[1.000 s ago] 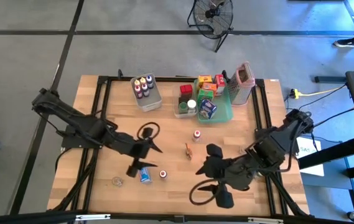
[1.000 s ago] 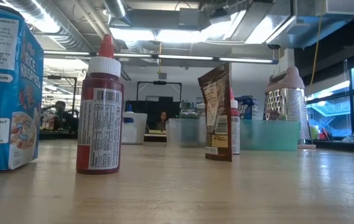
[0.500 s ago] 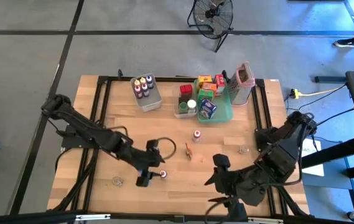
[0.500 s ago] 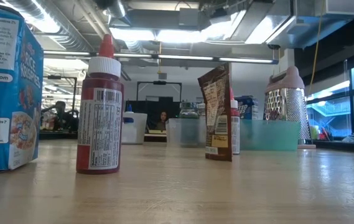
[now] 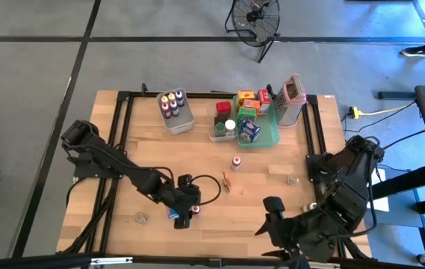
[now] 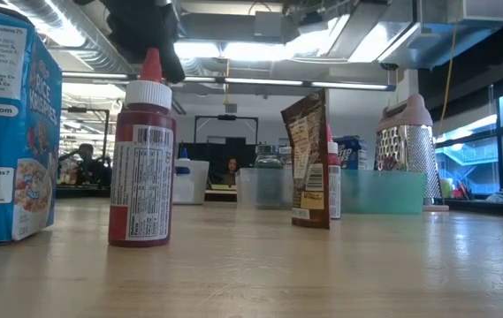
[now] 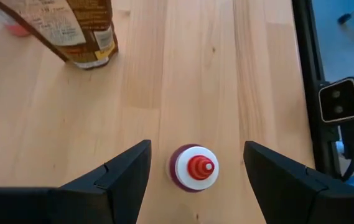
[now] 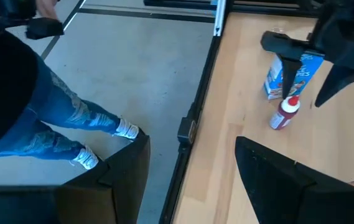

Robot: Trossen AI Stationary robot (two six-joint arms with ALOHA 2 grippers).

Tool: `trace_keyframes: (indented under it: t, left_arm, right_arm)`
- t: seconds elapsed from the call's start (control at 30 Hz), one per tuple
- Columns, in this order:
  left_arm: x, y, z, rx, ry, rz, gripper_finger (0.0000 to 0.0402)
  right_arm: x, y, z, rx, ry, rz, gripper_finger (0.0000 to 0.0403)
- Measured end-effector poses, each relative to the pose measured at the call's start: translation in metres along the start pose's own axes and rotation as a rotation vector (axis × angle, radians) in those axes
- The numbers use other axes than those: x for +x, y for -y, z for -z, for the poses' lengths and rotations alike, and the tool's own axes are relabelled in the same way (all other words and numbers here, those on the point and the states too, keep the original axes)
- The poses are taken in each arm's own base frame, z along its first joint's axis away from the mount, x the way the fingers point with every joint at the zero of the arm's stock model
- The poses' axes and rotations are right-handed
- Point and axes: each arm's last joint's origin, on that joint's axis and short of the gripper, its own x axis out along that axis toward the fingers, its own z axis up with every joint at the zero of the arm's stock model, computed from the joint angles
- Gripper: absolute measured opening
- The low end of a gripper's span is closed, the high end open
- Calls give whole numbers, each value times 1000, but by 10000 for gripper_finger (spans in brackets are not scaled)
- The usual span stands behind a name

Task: Pick & Place Kitchen Items
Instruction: Put the red food coloring bottle into the gray bin

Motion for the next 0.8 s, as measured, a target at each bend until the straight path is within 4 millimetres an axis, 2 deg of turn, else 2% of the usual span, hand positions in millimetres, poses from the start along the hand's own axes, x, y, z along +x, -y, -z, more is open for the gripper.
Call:
trace_keyframes:
  t: [0.17,0.8]
  left_arm:
    - [0,-1,0,-57,-4,2,251]
    - [3,-3,5,-39,-53,-30,251]
  right_arm:
    - [-2,-5,3,-12,-1,-9,238]
    - [-3,-9,5,-20,28,38,238]
